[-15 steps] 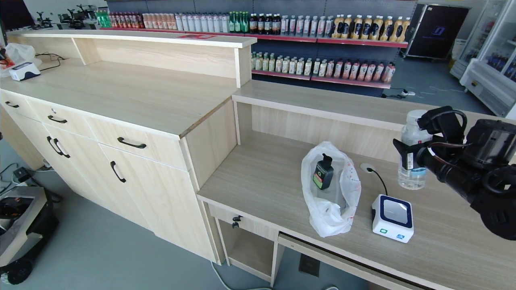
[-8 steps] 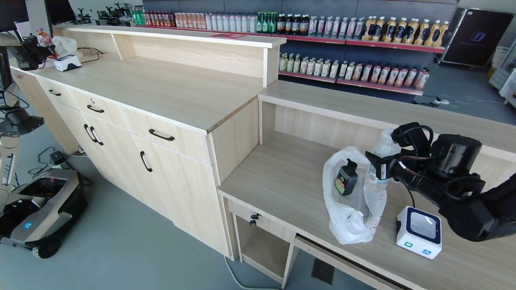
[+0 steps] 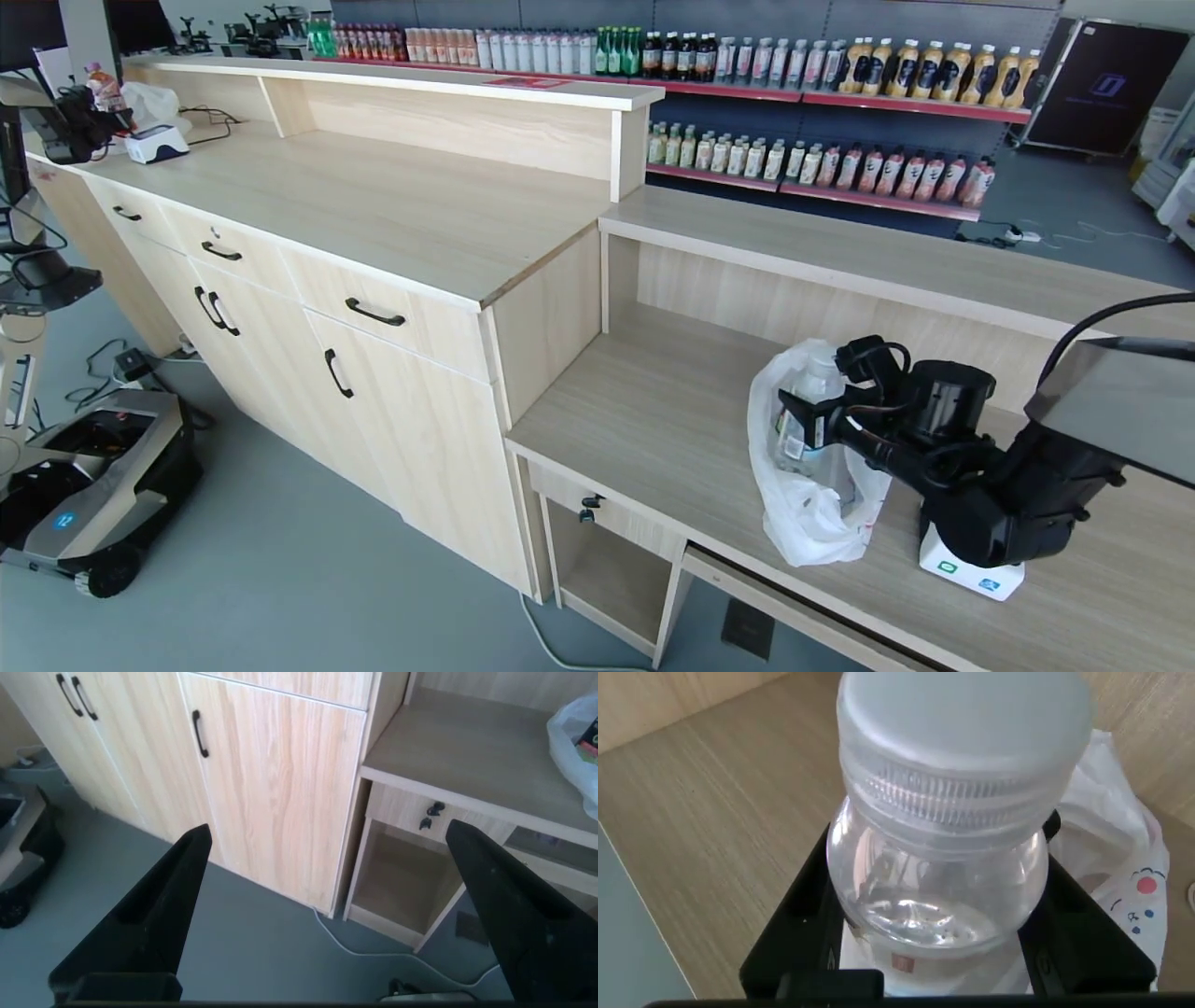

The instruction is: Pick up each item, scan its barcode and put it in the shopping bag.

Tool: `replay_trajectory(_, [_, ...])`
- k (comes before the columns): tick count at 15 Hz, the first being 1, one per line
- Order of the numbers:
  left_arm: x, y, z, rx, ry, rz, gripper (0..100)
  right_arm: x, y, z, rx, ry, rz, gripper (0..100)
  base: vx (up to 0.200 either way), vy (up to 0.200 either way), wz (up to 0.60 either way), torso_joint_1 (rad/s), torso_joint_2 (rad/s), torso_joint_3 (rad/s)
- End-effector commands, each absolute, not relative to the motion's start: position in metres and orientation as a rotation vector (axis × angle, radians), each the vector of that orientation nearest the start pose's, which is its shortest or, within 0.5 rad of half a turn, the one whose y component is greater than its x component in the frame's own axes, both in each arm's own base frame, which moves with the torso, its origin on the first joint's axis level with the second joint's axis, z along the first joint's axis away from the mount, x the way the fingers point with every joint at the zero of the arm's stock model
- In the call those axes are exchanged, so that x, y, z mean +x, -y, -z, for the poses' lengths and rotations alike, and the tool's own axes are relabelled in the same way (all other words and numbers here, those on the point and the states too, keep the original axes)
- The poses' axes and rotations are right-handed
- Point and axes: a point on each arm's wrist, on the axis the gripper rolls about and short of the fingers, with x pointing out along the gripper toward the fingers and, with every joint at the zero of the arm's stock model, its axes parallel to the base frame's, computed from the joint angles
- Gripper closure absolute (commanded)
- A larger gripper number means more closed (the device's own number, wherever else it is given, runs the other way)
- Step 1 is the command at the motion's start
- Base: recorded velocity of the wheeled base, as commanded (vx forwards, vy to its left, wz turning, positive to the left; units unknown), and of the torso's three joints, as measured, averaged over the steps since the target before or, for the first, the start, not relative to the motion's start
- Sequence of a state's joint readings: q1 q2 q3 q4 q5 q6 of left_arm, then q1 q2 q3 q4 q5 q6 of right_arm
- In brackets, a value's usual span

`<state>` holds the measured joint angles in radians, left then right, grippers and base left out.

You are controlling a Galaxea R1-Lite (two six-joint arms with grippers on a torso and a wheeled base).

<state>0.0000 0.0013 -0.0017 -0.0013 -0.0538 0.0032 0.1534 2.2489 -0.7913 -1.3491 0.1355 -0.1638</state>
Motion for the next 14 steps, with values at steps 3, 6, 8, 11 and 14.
replay_trajectory(3, [-0.023,0.001,-0.076,0.003,0.000,0.054,0,0.391,-0.069,-0.032,-0.159,-0.096,-0.377,100,0.000,0.000,0.00,0.000,0.00,0.000])
replay_trajectory(6, [-0.023,0.001,-0.076,0.003,0.002,0.054,0,0.394,-0.068,-0.026,-0.159,-0.107,-0.376,100,0.000,0.000,0.00,0.000,0.00,0.000])
replay_trajectory(8, [-0.023,0.001,-0.076,0.003,0.002,0.054,0,0.395,-0.066,-0.022,-0.167,-0.112,-0.373,100,0.000,0.000,0.00,0.000,0.00,0.000])
replay_trajectory(11, [-0.023,0.001,-0.076,0.003,0.002,0.054,0,0.392,-0.062,-0.022,-0.173,-0.107,-0.362,100,0.000,0.000,0.00,0.000,0.00,0.000])
replay_trajectory(14, [-0.023,0.001,-0.076,0.003,0.002,0.054,0,0.396,-0.050,-0.014,-0.169,-0.114,-0.332,100,0.000,0.000,0.00,0.000,0.00,0.000])
